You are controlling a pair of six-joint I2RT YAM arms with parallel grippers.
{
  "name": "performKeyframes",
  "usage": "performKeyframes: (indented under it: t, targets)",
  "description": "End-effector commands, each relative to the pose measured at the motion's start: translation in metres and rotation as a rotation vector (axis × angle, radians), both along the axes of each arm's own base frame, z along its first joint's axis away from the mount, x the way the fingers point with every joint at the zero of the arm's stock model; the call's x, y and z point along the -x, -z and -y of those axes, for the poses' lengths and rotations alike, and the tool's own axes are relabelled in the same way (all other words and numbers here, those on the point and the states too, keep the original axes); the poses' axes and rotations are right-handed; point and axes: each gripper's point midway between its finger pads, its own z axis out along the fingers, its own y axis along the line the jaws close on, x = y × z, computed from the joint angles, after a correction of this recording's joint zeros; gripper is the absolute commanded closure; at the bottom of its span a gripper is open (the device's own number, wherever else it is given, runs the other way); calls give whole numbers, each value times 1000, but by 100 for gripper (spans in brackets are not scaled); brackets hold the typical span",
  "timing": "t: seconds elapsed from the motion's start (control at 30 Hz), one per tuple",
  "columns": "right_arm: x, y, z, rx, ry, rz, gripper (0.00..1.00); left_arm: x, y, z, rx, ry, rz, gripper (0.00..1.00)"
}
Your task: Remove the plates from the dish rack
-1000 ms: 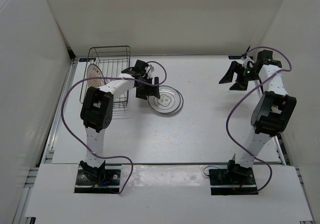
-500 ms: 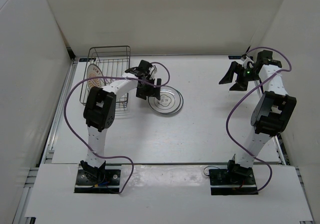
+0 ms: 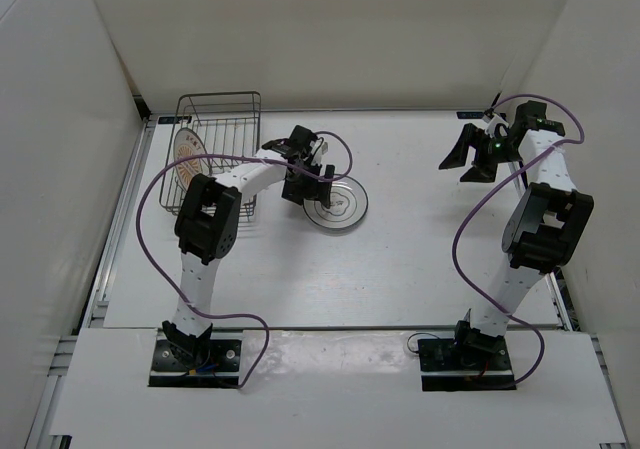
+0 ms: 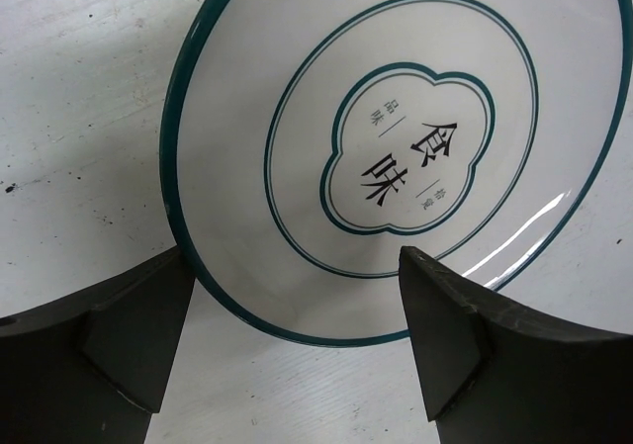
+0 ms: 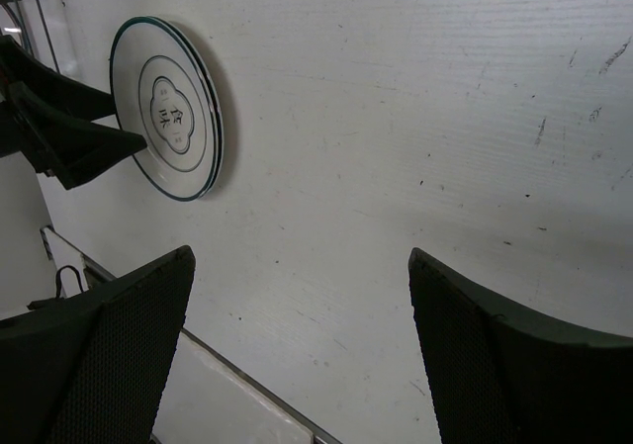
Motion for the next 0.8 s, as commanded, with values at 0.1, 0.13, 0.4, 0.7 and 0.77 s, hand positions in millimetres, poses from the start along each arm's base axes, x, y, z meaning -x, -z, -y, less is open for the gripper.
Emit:
performKeyframes:
  t: [0.1,0.13,0.4,0.7,0.77]
  targets:
    - [2,-2,1,-14,-9,-2,10,-8,-23,-5,-42,26,70,6]
    - [1,-1,0,-16,-8,-1,10,-13,-27,-9,-66,14,91,6]
    - [0,-1,-1,-21,-11,7,10,-64,-149,-49,-164,-61,415,0]
    - [-13,-4,0,-27,-4,32,10,-84,-270,-192,-38,-463,692,0]
    - [-13,-2,0,-28,-3,32,10,-81,-268,-220,-120,-501,690,0]
